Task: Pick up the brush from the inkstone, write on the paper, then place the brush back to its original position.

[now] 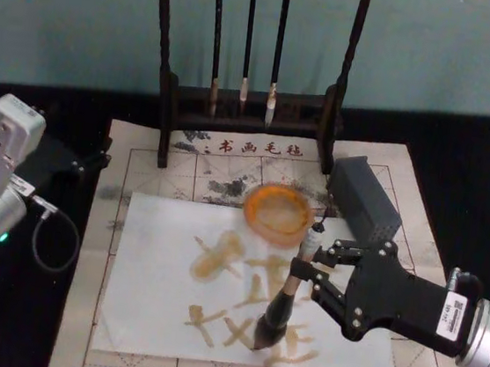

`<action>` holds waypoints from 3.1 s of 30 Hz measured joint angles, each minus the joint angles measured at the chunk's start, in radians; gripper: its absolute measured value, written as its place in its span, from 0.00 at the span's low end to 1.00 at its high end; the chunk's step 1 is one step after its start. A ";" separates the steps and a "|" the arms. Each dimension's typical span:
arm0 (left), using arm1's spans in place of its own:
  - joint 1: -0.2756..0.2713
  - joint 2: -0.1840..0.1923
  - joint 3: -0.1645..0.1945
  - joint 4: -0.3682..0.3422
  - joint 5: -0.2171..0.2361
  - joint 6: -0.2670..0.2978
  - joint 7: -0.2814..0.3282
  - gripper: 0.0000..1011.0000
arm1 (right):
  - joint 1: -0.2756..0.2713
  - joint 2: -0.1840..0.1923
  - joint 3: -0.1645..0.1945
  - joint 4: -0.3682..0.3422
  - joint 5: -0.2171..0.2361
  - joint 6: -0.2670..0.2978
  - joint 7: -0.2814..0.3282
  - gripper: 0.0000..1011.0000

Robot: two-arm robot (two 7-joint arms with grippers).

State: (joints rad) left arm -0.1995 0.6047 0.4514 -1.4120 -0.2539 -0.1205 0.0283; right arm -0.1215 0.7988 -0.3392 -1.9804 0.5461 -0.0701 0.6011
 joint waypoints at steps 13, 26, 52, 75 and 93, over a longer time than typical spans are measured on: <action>0.000 0.000 0.000 0.000 0.000 0.000 0.000 0.99 | 0.027 -0.035 0.040 -0.002 0.033 -0.010 -0.016 0.18; 0.000 0.000 0.000 0.000 0.000 0.000 0.000 0.99 | 0.117 -0.145 0.063 0.069 0.124 0.051 -0.101 0.18; 0.000 0.000 0.000 0.000 0.000 0.000 0.000 0.99 | 0.283 -0.340 0.075 0.272 0.438 0.345 -0.427 0.18; 0.000 0.000 0.000 0.000 0.000 0.000 0.000 0.99 | 0.311 -0.434 0.092 0.349 0.560 0.341 -0.693 0.18; 0.000 0.000 0.000 0.000 0.000 0.000 0.000 0.99 | 0.326 -0.437 0.067 0.390 0.606 0.303 -0.756 0.18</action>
State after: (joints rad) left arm -0.1995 0.6047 0.4514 -1.4119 -0.2539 -0.1205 0.0283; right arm 0.2041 0.3623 -0.2726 -1.5899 1.1522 0.2329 -0.1547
